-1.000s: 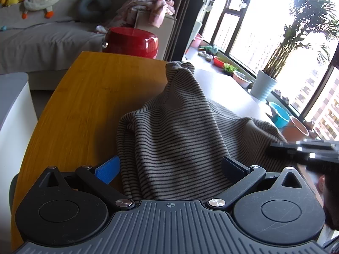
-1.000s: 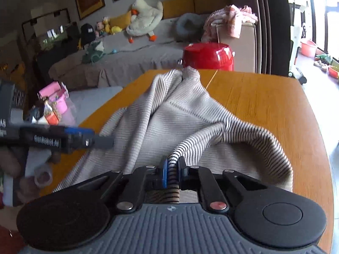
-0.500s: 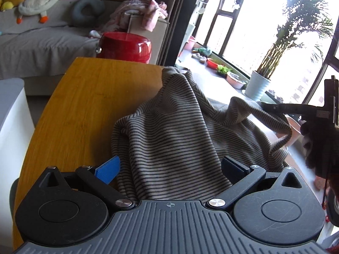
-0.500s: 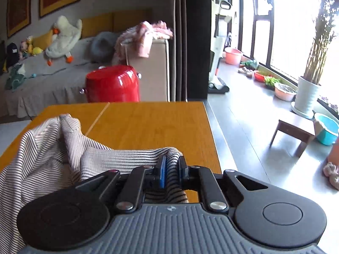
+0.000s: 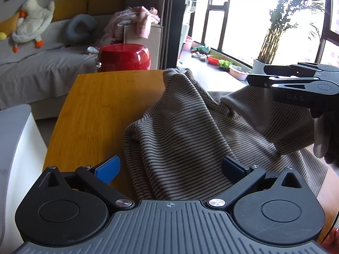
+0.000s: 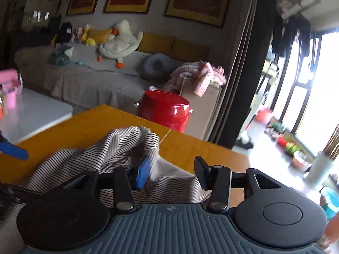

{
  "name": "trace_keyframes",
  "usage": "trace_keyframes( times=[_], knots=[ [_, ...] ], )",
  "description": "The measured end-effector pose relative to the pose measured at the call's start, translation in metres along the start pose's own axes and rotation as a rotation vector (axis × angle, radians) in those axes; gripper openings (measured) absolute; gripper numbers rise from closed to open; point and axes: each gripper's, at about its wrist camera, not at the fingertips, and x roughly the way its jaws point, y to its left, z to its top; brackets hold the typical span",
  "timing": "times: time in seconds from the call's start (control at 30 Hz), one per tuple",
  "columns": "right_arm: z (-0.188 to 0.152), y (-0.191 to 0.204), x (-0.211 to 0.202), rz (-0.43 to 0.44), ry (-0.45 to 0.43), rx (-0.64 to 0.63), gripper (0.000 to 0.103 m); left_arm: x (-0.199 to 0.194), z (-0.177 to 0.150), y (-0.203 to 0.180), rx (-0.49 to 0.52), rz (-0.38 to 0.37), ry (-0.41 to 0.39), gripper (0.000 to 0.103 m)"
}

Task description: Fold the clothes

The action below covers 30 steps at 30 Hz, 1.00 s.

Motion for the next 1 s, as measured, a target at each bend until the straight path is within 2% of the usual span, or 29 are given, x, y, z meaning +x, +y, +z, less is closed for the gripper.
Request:
trace_keyframes(
  times=[0.03,0.13,0.23,0.27,0.37,0.47,0.57,0.7,0.73,0.77,0.8,0.83,0.9,1.0],
  knots=[
    [0.002,-0.001,0.003,0.014,0.011,0.0,0.063,-0.001,0.0,0.001,-0.002,0.004,-0.003,0.103],
    [-0.002,-0.021,0.013,0.026,0.082,0.049,0.064,-0.005,-0.001,0.005,-0.017,-0.012,-0.018,0.103],
    [-0.014,-0.039,0.005,-0.038,0.095,0.067,0.064,-0.002,-0.001,0.006,-0.02,-0.036,-0.019,0.103],
    [-0.014,-0.044,0.001,-0.011,0.093,0.099,0.064,0.0,-0.001,0.005,-0.017,-0.045,-0.016,0.103],
    [-0.012,-0.053,-0.011,0.176,0.1,0.232,0.064,0.012,0.001,0.001,-0.003,-0.071,-0.006,0.103],
    [-0.009,-0.045,-0.004,0.371,0.144,0.348,0.063,0.012,0.002,-0.004,0.02,-0.089,-0.015,0.103],
    [-0.011,-0.023,0.02,0.47,0.21,0.392,0.063,0.008,-0.002,-0.001,0.023,-0.096,-0.022,0.103],
    [-0.014,0.009,0.043,0.554,0.284,0.389,0.063,0.003,-0.006,0.011,0.006,-0.094,-0.025,0.103],
    [-0.014,0.016,0.047,0.576,0.3,0.386,0.056,0.002,-0.007,0.015,-0.001,-0.093,-0.025,0.103],
    [-0.015,0.023,0.052,0.598,0.317,0.384,0.037,0.001,-0.008,0.019,-0.008,-0.091,-0.025,0.103],
    [-0.015,0.03,0.057,0.619,0.333,0.381,0.028,0.0,-0.008,0.023,-0.015,-0.09,-0.025,0.103],
    [-0.014,0.035,0.061,0.637,0.343,0.379,0.015,0.0,-0.007,0.025,-0.019,-0.09,-0.028,0.103],
    [0.004,0.03,0.06,0.634,0.292,0.386,0.007,0.003,-0.002,0.026,-0.013,-0.099,-0.04,0.103],
    [0.038,0.017,0.065,0.627,0.211,0.384,0.006,0.008,0.007,0.026,0.007,-0.111,-0.061,0.103]
  ],
)
